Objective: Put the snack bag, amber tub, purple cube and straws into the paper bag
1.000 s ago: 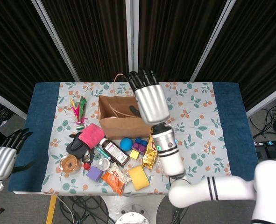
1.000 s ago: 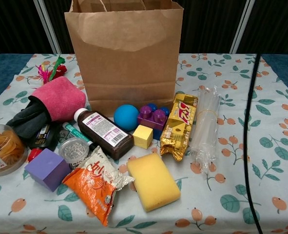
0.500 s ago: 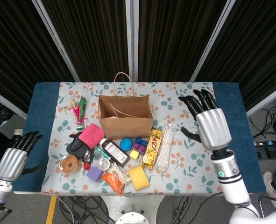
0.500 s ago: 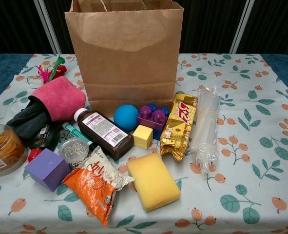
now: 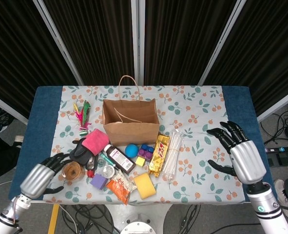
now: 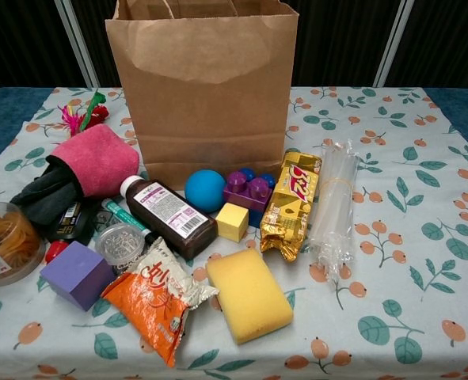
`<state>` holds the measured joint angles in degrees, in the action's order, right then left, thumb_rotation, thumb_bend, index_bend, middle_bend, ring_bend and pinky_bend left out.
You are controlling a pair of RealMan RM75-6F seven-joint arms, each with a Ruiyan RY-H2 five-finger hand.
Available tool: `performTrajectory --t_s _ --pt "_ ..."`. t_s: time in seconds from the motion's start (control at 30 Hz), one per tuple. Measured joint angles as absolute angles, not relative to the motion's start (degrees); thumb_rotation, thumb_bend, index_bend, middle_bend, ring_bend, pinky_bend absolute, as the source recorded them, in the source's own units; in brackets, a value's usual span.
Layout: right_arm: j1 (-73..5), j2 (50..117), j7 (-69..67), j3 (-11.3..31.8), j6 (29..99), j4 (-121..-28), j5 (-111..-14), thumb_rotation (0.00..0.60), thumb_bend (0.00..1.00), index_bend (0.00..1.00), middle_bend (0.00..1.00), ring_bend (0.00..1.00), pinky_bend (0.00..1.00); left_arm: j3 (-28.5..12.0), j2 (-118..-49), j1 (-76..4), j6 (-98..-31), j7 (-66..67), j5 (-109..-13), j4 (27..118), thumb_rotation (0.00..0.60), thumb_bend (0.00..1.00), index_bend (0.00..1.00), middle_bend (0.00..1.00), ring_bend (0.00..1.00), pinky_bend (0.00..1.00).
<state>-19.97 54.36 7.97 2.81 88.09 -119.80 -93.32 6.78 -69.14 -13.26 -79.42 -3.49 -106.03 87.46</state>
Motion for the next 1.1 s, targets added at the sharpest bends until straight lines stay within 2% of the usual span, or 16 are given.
performTrajectory --t_s 0.13,0.33,0.67,1.1 --pt "-18.5 52.9 6.3 3.1 89.0 -119.8 -93.7 0.6 0.0 0.23 0.27 0.13 0.13 8.0 -71.8 -16.0 -75.6 -0.2 -109.5 86.2 0.6 0.1 0.25 0.24 0.15 0.3" --pt "-16.7 52.2 3.9 3.1 89.7 -118.9 -95.0 0.6 0.0 0.23 0.27 0.13 0.13 7.9 -74.6 -18.9 -72.0 0.0 -109.0 81.9 0.6 0.1 0.25 0.24 0.15 0.29" --pt "-15.6 52.3 3.4 3.8 89.1 -118.3 -96.5 0.6 0.0 0.24 0.27 0.13 0.13 6.6 -74.5 -21.4 -70.3 -0.5 -105.6 76.0 0.6 0.1 0.28 0.24 0.15 0.28" --pt "-15.2 53.8 4.8 5.4 87.8 -118.6 -95.5 0.6 0.0 0.25 0.27 0.13 0.13 8.2 -75.4 -22.4 -69.2 -2.6 -104.5 73.3 0.6 0.12 0.32 0.27 0.17 0.29"
